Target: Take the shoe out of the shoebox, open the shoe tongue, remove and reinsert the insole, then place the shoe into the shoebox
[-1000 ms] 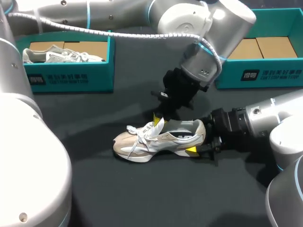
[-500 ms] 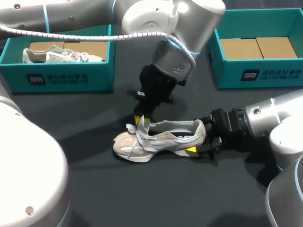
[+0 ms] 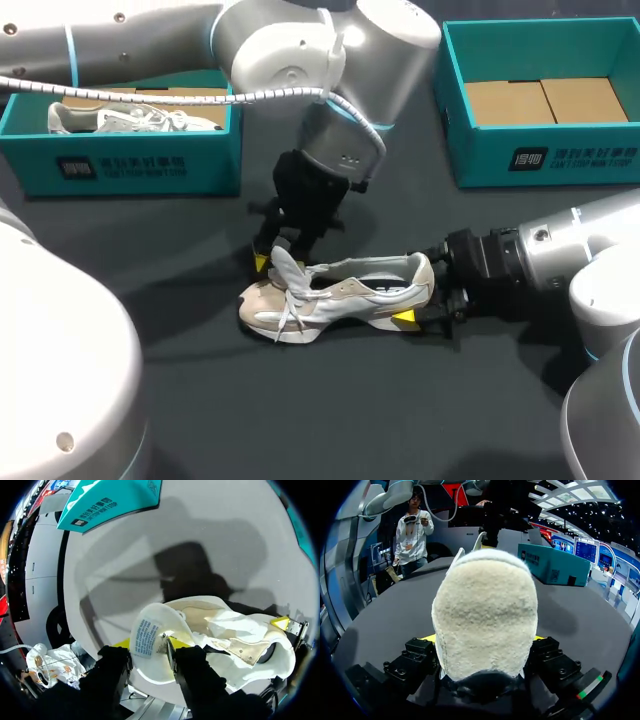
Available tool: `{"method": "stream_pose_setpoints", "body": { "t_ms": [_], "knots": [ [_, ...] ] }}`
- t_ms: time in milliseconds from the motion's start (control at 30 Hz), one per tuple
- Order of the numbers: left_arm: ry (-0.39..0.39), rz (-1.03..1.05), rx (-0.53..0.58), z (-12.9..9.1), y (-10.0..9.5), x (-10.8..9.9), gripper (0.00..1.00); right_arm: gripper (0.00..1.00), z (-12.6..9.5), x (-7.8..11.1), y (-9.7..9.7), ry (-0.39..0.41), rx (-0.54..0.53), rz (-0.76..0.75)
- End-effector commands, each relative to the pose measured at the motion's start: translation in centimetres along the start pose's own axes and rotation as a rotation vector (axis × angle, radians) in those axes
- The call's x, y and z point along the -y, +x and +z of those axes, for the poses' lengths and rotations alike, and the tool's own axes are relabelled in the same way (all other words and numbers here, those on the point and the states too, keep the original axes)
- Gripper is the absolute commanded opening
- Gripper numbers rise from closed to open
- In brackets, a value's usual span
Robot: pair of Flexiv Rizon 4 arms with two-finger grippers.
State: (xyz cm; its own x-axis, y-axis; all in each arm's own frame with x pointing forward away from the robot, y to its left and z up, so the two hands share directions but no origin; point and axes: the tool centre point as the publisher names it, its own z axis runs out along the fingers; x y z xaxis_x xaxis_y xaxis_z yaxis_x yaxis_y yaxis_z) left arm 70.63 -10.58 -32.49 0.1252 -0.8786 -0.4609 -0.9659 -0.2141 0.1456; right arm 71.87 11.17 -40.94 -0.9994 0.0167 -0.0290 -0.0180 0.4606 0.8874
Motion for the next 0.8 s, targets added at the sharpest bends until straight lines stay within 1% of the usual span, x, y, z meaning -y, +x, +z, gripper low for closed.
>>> {"method": "stream_pose_setpoints", "body": {
  "t_ms": [33,267,533,667,800],
  "knots": [
    [0.008,0.018,0.014,0.5,-0.2,-0.2,0.46,0.00,0.2,0.0,0.1,0.003,0.002,0.000],
    [0.018,0.050,0.001,0.8,-1.6,-0.7,0.54,0.00,0.2,0.0,0.1,0.003,0.002,0.000],
    [0.019,0.071,-0.018,1.5,-2.7,-0.3,0.55,0.00,0.2,0.0,0.1,0.003,0.002,0.000],
    [0.008,0.068,-0.026,2.3,-2.9,0.0,0.56,0.00,0.2,0.0,0.1,0.003,0.002,0.000],
    [-0.002,0.064,-0.017,3.4,-2.6,0.2,0.57,0.00,0.2,0.0,0.1,0.003,0.002,0.000]
  ]
}}
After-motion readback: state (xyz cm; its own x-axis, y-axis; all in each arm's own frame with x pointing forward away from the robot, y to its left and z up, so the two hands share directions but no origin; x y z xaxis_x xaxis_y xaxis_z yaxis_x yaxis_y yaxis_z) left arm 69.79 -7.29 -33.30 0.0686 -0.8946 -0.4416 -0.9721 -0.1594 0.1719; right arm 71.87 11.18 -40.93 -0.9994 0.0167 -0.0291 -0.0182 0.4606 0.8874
